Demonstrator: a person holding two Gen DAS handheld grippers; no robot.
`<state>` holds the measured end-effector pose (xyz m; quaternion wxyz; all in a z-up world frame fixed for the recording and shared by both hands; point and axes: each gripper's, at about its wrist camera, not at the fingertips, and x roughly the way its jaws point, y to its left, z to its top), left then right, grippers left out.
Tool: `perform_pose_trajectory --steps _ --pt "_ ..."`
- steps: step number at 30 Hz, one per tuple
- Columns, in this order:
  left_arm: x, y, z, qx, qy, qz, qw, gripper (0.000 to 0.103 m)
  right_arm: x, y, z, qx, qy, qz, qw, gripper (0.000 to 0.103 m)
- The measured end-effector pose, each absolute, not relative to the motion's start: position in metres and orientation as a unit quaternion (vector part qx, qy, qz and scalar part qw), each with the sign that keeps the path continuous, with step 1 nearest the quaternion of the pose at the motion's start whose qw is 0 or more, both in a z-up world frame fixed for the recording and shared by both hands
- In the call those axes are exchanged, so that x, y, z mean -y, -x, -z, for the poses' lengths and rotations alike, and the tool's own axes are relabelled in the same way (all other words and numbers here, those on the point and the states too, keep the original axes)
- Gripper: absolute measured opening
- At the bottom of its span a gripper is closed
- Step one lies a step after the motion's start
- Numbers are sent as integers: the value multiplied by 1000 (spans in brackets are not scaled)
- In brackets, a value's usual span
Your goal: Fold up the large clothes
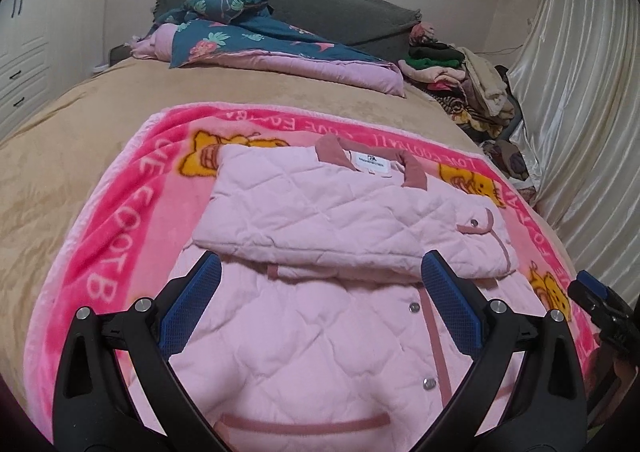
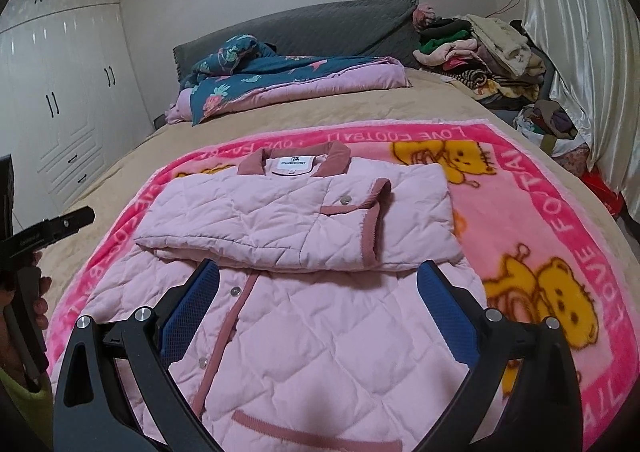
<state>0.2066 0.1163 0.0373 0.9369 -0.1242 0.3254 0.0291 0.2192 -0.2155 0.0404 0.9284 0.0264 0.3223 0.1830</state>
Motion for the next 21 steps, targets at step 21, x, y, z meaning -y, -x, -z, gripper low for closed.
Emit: perform_pose_trajectory --steps 21 --pt "-108 -146 -64 -304 121 -37 944 94 224 -168 -68 -298 -28 -203 932 99"
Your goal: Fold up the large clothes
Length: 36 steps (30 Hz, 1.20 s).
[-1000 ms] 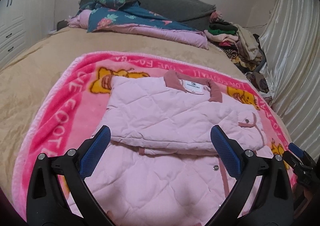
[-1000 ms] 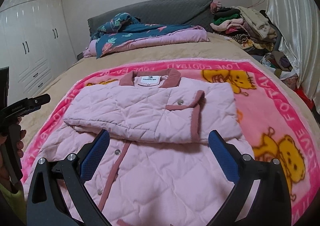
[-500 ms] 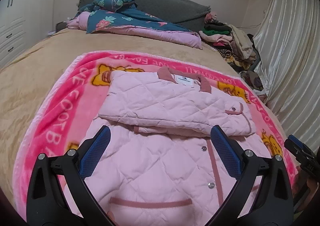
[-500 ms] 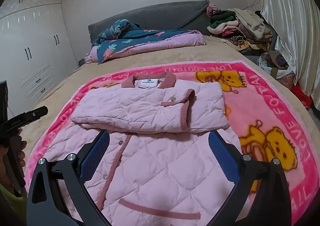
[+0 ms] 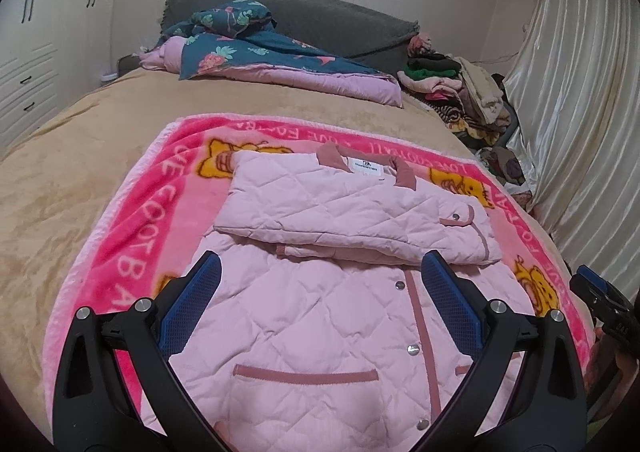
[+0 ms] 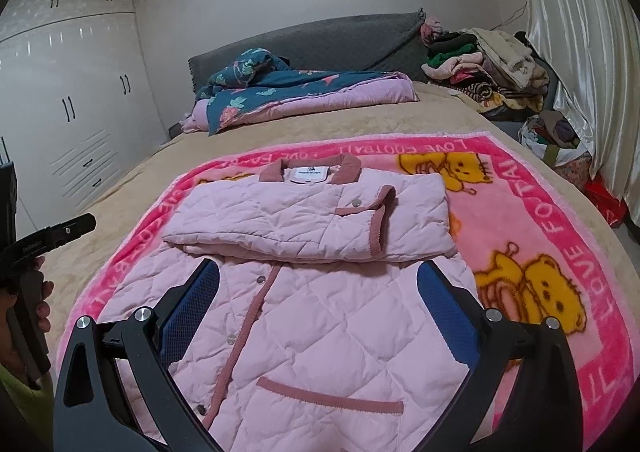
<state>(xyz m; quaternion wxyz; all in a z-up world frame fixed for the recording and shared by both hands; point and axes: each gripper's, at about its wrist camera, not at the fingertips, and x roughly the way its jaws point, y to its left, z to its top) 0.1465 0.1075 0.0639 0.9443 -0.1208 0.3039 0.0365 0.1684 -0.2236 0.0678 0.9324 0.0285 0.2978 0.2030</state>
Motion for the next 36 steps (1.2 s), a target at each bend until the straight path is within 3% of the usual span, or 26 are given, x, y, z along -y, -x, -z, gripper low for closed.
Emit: perform_pose_trajectory --steps 36 --pt "-100 -88 -47 -325 106 -46 939 94 244 -115 -67 -305 -3 -198 931 99"
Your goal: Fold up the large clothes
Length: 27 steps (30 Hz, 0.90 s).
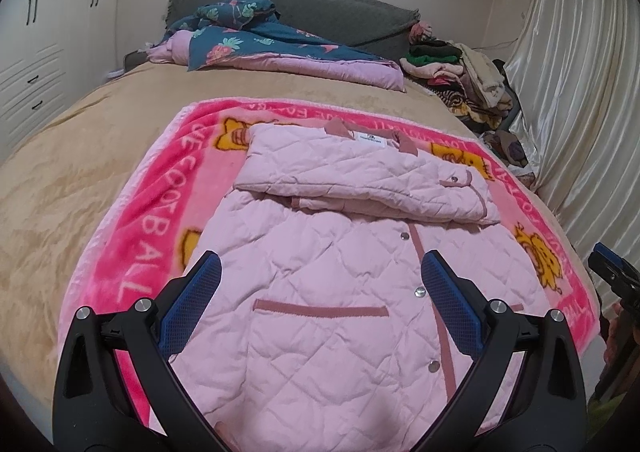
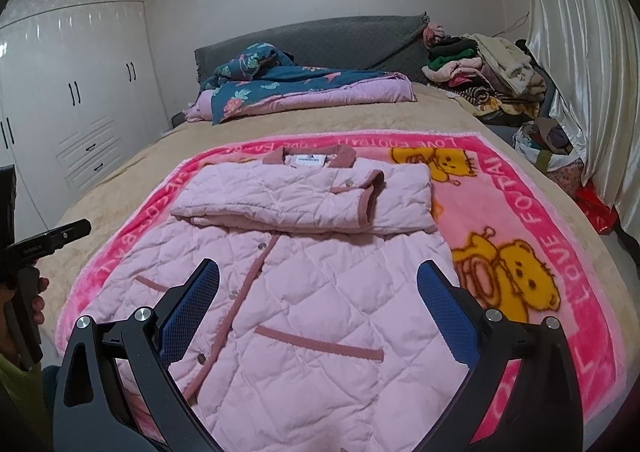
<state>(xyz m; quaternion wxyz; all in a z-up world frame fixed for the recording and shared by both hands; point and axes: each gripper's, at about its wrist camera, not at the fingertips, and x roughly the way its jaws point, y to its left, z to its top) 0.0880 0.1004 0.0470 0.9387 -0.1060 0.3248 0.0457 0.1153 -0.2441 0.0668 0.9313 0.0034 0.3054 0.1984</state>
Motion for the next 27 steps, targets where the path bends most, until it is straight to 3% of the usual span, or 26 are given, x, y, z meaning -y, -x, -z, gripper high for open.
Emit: perform_pose_trajectory --steps 27 --pt "-106 -71 1 -370 83 -71 923 94 271 -103 -16 -365 16 -175 914 99"
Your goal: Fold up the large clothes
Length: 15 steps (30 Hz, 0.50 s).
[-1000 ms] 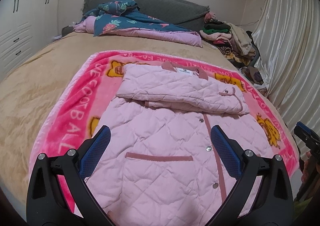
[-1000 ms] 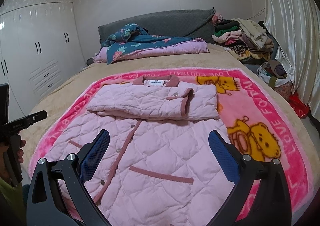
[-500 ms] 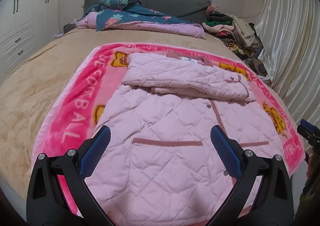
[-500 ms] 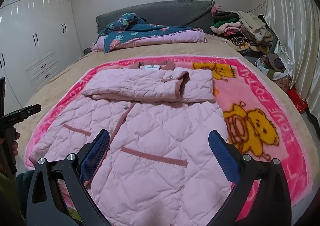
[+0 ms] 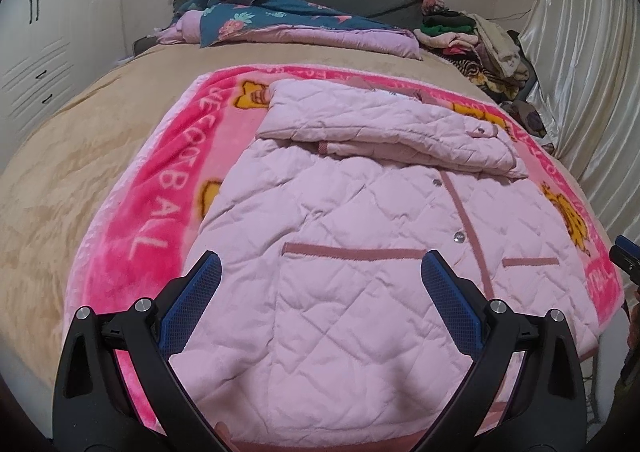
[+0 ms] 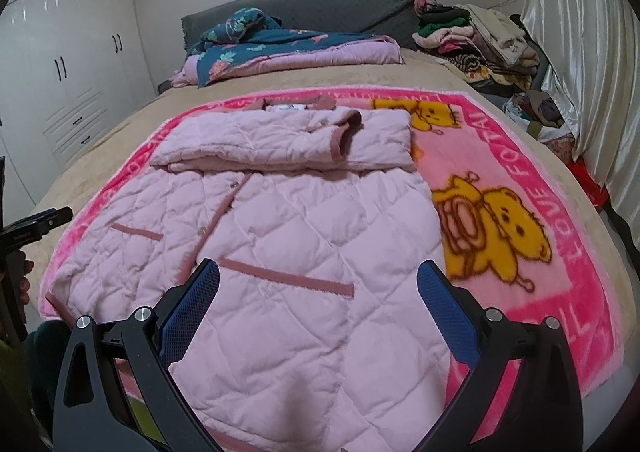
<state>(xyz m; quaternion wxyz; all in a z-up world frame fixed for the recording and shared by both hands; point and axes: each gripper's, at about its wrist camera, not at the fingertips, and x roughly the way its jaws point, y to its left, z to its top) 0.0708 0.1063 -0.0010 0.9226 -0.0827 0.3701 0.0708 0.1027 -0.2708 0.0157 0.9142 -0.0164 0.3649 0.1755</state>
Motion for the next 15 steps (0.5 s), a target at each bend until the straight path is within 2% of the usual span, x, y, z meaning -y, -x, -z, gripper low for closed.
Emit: perform_pose_trajectory --steps 15 --pt "-142 -54 38 -416 99 -107 898 94 298 -92 30 -421 22 -146 895 99"
